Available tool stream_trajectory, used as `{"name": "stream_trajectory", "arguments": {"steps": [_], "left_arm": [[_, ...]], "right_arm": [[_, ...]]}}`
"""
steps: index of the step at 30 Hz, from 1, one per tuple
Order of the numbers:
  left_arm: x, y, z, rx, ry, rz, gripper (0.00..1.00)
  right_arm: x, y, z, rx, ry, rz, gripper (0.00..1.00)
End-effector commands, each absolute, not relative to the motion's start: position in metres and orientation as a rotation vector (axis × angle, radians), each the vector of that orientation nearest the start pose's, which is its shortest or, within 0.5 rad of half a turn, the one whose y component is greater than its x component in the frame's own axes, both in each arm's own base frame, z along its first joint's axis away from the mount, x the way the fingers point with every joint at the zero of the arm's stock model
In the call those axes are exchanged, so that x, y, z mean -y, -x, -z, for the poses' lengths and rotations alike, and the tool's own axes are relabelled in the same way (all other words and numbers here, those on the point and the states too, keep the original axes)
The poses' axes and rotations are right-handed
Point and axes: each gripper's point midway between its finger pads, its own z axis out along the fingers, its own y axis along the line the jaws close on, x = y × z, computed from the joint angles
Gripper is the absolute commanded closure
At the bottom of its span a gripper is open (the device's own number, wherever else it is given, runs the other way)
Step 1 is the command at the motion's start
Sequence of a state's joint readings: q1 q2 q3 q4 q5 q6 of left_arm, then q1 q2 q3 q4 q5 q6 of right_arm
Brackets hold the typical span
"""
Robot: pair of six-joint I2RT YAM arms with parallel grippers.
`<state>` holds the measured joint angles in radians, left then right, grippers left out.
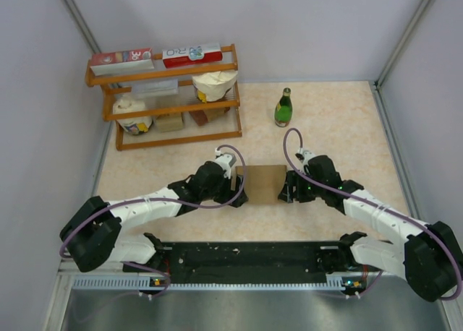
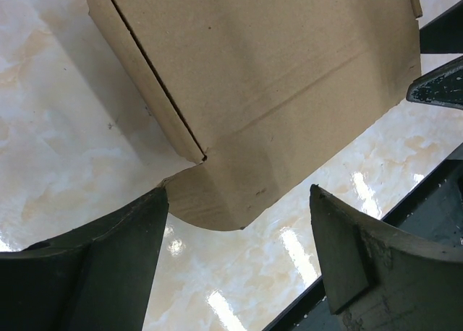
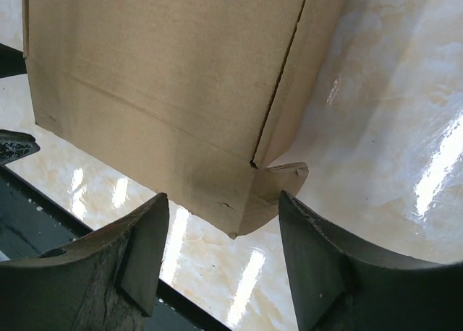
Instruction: Fold the paper box
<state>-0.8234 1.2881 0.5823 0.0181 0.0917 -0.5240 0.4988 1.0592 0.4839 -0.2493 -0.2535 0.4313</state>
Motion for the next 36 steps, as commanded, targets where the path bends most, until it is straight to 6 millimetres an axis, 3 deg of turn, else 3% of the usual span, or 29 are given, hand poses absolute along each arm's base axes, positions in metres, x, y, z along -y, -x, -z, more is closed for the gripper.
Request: {"name": "stream_trajectory", "arguments": {"steps": [1, 19, 36], "left_arm": [[0.288, -0.216, -0.088, -2.275, -0.409, 0.824, 0.17], [0.303, -0.206, -0.096, -2.263, -0.426, 0.96, 0.2], [0.296, -0.204, -0.085, -2.291, -0.438, 0.912, 0.22]], "right_arm": [[-0.188, -0.209, -0.066, -2.439, 0.215, -0.771, 0.4], [-0.194, -0.203, -0.074, -2.425, 0.227, -0.841, 0.48], [-0.193, -0.203, -0.074, -2.421, 0.219, -0.838, 0.55]]}}
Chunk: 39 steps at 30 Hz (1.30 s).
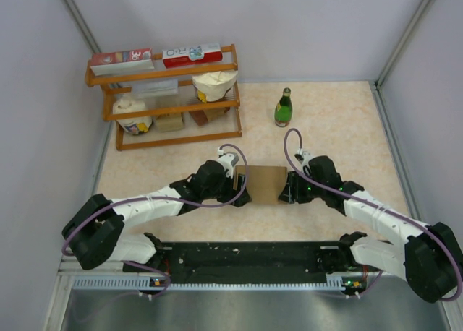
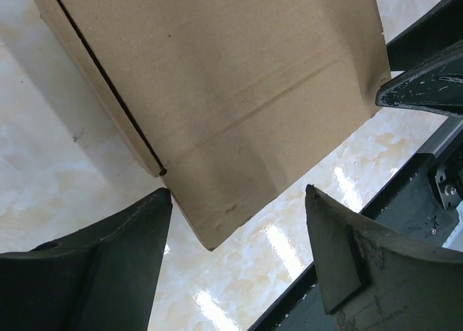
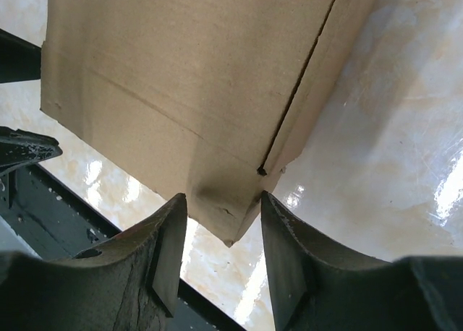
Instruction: Fold the paper box
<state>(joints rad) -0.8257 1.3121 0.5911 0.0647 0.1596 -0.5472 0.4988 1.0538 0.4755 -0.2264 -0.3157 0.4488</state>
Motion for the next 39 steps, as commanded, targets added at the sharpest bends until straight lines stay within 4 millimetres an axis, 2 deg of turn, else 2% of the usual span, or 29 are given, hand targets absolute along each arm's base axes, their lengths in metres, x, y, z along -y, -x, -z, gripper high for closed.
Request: {"name": "stream_trajectory", "arguments": {"steps": [1, 13, 23, 34, 39], "left_arm": [[0.295, -0.204, -0.084, -2.296, -0.439, 0.906, 0.22], [0.284, -0.207, -0.065, -2.331, -0.466, 0.805, 0.23], [0.283, -0.209, -0.054, -2.344, -0.469, 0.785, 0.24], [0.291, -0.206, -0.06, -2.315, -0.474, 0.856, 0.27], [0.295, -0.205, -0.06, -2.304, -0.486, 0.878, 0.32]], "right_arm": [[-0.192, -0.204, -0.074, -2.423, 0.216, -0.832, 0.56], [-0.189, -0.21, -0.067, -2.419, 0.202, -0.785, 0.59], [-0.188, -0.212, -0.062, -2.429, 0.202, -0.775, 0.62], [-0.189, -0.211, -0.061, -2.427, 0.203, -0.782, 0.66], [-0.189, -0.211, -0.061, -2.427, 0.203, -0.782, 0.68]]}}
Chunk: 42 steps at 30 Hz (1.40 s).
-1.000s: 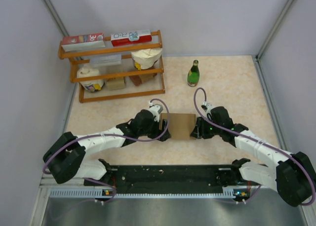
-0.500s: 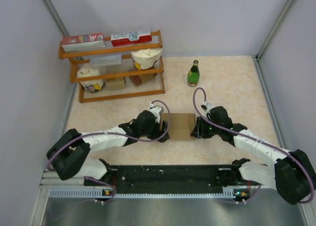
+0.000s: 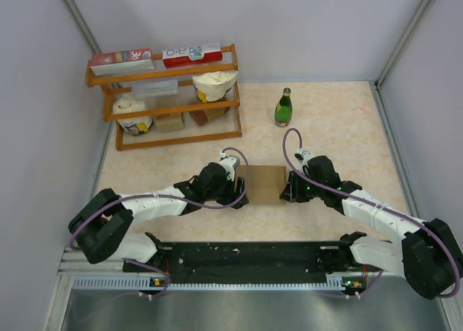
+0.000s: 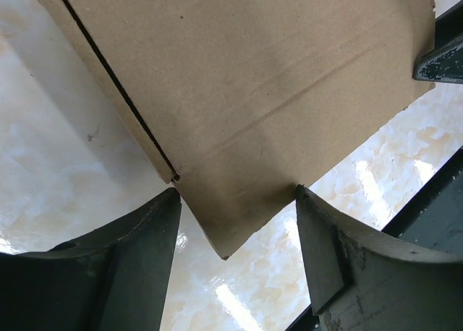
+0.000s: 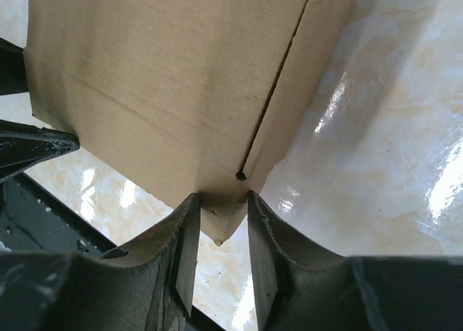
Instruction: Fold the paper box
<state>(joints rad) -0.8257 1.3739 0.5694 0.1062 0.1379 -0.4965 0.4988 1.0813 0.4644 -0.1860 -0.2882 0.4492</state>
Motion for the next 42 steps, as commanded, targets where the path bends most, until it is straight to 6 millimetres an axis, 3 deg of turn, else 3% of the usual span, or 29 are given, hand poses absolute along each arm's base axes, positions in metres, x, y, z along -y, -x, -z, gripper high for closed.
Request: {"name": "stream_trajectory", "arguments": {"steps": [1, 34, 42], "left_arm": [[0.294, -0.205, -0.059, -2.307, -0.484, 0.876, 0.33], [0.283, -0.215, -0.036, -2.34, -0.499, 0.741, 0.37], [0.28, -0.216, -0.04, -2.338, -0.498, 0.722, 0.37]], "right_arm": [[-0.189, -0.211, -0.061, -2.427, 0.202, -0.783, 0.69], [-0.19, -0.226, -0.051, -2.389, 0.222, -0.743, 0.79], [-0.186, -0.227, -0.058, -2.38, 0.208, -0.716, 0.61]]}}
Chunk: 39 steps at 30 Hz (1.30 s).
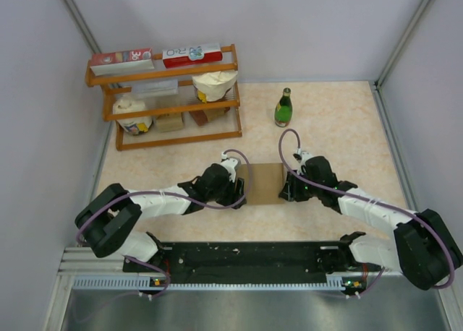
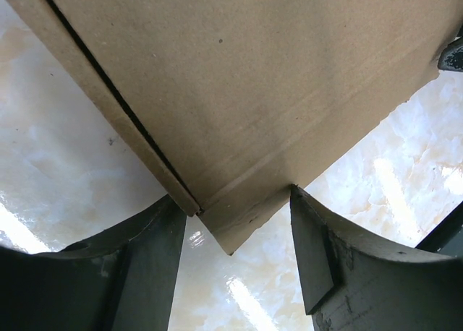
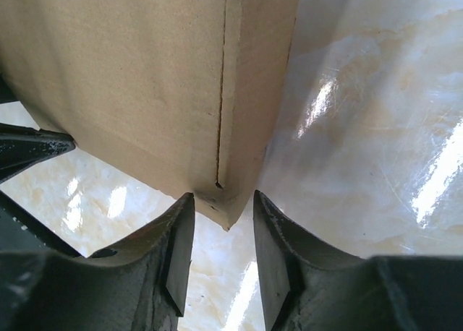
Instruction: Fold the paper box
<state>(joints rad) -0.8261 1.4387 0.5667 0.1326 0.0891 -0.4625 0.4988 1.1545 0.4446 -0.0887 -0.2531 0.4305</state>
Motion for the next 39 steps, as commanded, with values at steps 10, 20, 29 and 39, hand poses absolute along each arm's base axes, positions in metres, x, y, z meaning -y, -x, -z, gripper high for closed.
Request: {"name": "stream_trajectory", "arguments": {"steps": [10, 20, 29, 39], "left_arm": [[0.261, -0.225, -0.066, -2.308, -0.438, 0.617, 0.29], [0.244, -0.217, -0.108, -2.251, -0.411, 0.613, 0.27], [0.258, -0.259, -0.182, -2.024, -0.429, 0.606, 0.66], [0.317, -0.357, -0.176, -2.042, -0.559, 0.67, 1.0]], "right_arm": [[-0.181, -0.231, -0.084, -2.309, 0.201, -0.698, 0.57], [-0.175, -0.231, -0.098, -2.27, 0.182, -0.671, 0.56], [-0.18, -0.226, -0.121, -2.19, 0.242, -0.728, 0.69], [-0.225, -0.204, -0.152, -2.062, 0.487, -1.055, 1.0]]}}
